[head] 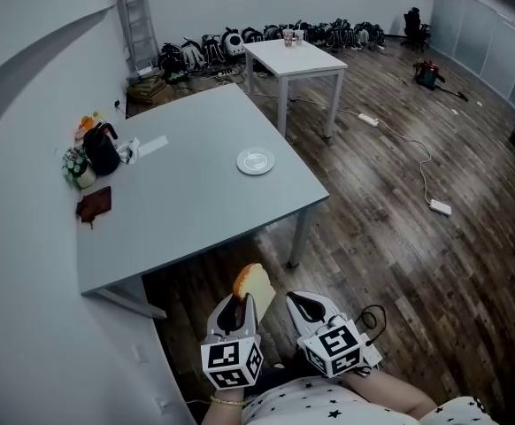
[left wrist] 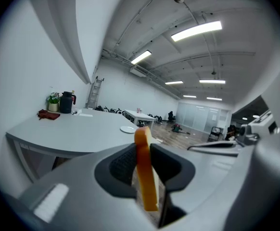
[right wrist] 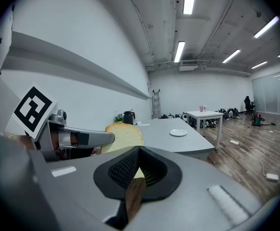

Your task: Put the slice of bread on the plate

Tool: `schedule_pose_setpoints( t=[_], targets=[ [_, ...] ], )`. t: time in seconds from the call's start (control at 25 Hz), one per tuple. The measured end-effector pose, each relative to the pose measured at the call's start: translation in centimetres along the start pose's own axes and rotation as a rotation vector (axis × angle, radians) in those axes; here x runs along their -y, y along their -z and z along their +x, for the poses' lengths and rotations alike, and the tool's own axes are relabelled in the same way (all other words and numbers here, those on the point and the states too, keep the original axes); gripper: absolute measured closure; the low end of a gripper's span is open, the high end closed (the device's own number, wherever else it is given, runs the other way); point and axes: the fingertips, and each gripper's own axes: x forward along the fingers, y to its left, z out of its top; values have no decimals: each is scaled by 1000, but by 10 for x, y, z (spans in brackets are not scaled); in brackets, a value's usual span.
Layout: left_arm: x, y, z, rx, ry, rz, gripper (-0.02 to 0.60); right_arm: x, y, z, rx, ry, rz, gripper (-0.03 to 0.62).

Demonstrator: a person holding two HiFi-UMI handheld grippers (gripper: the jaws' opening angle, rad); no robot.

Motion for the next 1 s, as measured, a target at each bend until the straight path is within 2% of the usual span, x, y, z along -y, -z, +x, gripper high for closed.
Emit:
schedule_pose_setpoints(
  t=[0.4,1.0],
  targets=[
    [-14,-8,36,3,5,-12,486,19,-9,35,-3,5,-20,595],
    [-17,-63,169,37,-58,-23,486,133,-61,133,22,-47,-51,595]
  ],
)
